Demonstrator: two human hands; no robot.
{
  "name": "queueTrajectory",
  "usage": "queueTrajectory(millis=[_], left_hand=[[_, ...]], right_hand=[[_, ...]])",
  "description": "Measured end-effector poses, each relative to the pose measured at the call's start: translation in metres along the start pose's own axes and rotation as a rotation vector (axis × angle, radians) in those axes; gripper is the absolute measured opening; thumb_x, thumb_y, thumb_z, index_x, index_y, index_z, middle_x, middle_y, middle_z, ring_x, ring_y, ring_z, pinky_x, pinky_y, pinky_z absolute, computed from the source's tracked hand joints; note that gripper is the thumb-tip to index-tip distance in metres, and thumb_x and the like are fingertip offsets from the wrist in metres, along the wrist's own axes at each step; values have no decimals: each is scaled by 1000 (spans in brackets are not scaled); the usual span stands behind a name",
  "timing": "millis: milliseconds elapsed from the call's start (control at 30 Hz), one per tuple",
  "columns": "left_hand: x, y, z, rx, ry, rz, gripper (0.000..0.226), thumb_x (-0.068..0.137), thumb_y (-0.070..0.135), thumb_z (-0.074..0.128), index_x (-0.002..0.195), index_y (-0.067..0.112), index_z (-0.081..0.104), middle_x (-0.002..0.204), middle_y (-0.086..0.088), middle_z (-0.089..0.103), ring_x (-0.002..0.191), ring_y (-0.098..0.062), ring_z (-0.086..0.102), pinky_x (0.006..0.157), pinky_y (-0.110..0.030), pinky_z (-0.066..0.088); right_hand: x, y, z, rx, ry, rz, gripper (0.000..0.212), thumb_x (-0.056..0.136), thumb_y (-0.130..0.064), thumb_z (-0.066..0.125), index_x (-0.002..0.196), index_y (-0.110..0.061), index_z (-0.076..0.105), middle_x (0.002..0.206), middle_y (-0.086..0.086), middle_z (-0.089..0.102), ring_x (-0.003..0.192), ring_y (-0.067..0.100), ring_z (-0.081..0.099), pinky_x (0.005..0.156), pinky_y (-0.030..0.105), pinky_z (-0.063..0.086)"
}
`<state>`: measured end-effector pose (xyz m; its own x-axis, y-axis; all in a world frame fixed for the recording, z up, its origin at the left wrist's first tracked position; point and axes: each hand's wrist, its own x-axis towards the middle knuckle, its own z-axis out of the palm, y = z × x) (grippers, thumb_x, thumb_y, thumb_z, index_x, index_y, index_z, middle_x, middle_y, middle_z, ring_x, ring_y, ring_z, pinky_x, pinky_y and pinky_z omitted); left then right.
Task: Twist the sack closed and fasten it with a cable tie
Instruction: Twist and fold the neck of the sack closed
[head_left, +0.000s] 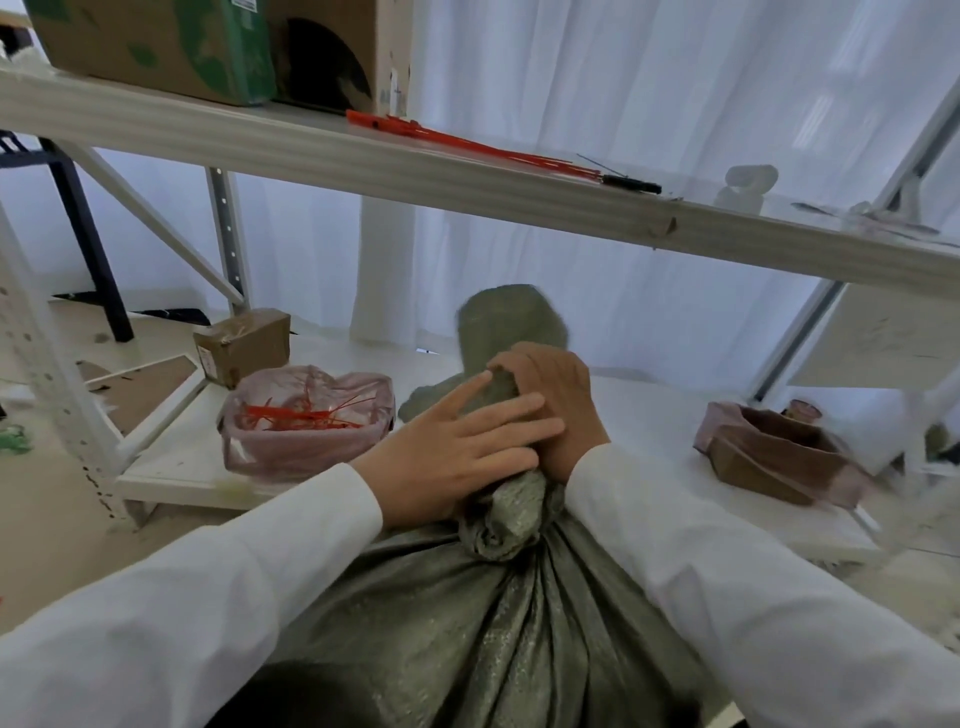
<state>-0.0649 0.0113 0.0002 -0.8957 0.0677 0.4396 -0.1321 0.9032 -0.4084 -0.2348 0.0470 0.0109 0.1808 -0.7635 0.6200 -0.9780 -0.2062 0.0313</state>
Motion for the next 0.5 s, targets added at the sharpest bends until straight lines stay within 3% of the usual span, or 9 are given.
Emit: queueTrajectory(millis=[67, 133, 233, 333, 467, 500], left_hand=[[1, 2, -4, -38, -13, 5, 33, 79, 18, 42, 111, 18, 52, 138, 0, 53, 132, -17, 44, 112, -50, 16], [0, 1, -3, -99, -19, -12, 37, 74, 18, 53, 111, 17, 53, 123, 0, 64, 121, -17, 55, 110, -43, 23], [0, 1, -1, -147, -38, -101, 46, 63, 24, 68, 107, 20, 53, 93, 5, 68, 91, -16, 64, 92, -29, 35], [3, 4, 0, -102, -78, -185, 37, 64, 39, 64, 98, 24, 57, 74, 10, 65, 69, -15, 60, 72, -26, 37], [10, -2, -9, -145, -251, -423, 28, 79, 39, 53, 102, 23, 55, 83, 4, 68, 78, -20, 62, 76, -30, 37], [12, -3, -9, -160, -287, -477, 27, 82, 39, 50, 103, 23, 55, 86, 4, 68, 80, -20, 63, 76, -30, 35]], right_hand=[[2, -8, 4, 90, -128, 145, 50, 79, -45, 30, 126, -28, 34, 130, 6, 47, 124, 18, 33, 106, 29, 16], [-1, -10, 9, 173, -215, 335, 61, 78, -46, 29, 135, -24, 32, 138, 6, 35, 131, 23, 30, 109, 33, 16], [-5, -7, 14, 370, -331, 635, 65, 81, -28, 56, 138, -21, 27, 140, 10, 27, 130, 29, 31, 107, 40, 26], [-8, 0, 14, 487, -537, 720, 67, 79, -22, 66, 136, -16, 34, 138, 15, 29, 127, 32, 37, 107, 40, 34], [-7, 6, -5, 706, -302, 846, 44, 80, -35, 66, 117, -14, 56, 122, 7, 55, 103, 17, 52, 86, 30, 42], [-7, 5, -11, 737, -320, 859, 41, 80, -43, 63, 111, -16, 58, 115, 5, 60, 98, 16, 55, 86, 31, 45]])
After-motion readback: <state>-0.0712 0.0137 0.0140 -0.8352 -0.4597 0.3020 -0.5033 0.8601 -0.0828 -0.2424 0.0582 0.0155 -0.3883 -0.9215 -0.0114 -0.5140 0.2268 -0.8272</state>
